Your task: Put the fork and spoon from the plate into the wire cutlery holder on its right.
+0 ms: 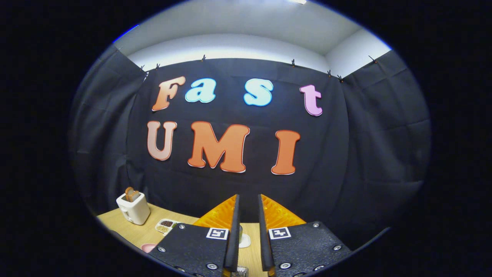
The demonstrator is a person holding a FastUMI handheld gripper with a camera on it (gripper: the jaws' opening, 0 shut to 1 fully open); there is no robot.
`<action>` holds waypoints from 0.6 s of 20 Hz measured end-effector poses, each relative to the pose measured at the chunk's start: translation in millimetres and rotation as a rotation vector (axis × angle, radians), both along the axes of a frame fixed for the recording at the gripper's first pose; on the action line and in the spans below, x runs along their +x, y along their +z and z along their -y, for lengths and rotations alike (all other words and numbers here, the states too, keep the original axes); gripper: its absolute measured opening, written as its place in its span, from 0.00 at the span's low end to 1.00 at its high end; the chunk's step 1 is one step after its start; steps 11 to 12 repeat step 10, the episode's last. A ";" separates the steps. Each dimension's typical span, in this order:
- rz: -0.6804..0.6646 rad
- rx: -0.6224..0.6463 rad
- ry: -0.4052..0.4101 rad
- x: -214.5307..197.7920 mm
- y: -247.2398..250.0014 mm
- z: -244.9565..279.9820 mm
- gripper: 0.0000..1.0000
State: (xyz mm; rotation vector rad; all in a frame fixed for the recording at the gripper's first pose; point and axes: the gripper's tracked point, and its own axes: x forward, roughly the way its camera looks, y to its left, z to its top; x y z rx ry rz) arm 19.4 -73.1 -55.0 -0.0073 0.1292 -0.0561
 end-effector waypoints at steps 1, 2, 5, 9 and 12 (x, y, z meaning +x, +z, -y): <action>0.008 0.003 0.008 -0.3 5.5 -4.1 0.32; 0.014 0.003 0.018 -0.8 9.4 -5.7 0.40; 0.039 0.007 0.031 0.1 21.8 -11.7 0.59; 0.046 0.036 0.066 -0.4 27.0 -24.4 0.80; 0.045 0.040 0.070 0.2 27.1 -24.9 0.80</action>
